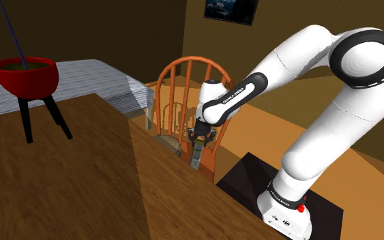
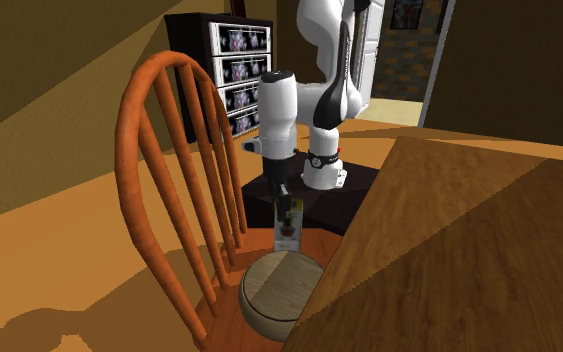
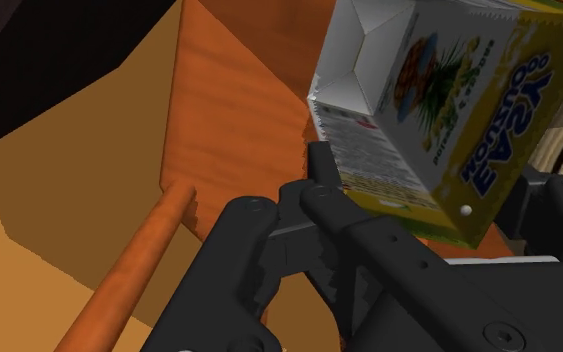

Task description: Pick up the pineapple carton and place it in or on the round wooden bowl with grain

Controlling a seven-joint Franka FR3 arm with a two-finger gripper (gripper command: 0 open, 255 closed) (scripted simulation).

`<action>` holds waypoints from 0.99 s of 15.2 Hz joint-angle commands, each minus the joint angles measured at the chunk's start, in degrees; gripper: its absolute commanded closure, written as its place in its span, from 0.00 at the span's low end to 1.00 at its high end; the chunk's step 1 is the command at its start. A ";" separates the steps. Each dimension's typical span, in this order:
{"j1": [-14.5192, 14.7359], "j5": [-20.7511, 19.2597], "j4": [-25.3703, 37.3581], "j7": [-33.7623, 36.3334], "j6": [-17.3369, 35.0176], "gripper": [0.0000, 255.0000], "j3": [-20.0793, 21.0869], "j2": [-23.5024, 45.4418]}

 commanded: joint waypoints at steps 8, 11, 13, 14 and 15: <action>0.64 2.27 1.93 -1.81 -8.53 1.00 -0.91 -6.79; 0.80 2.65 2.85 -2.14 -11.32 1.00 -1.24 -8.70; 0.88 2.84 3.54 -2.32 -13.17 1.00 -1.46 -9.88; 0.92 2.92 3.90 -2.39 -14.08 1.00 -1.58 -10.44; 0.95 2.99 4.28 -2.47 -15.00 1.00 -1.68 -10.99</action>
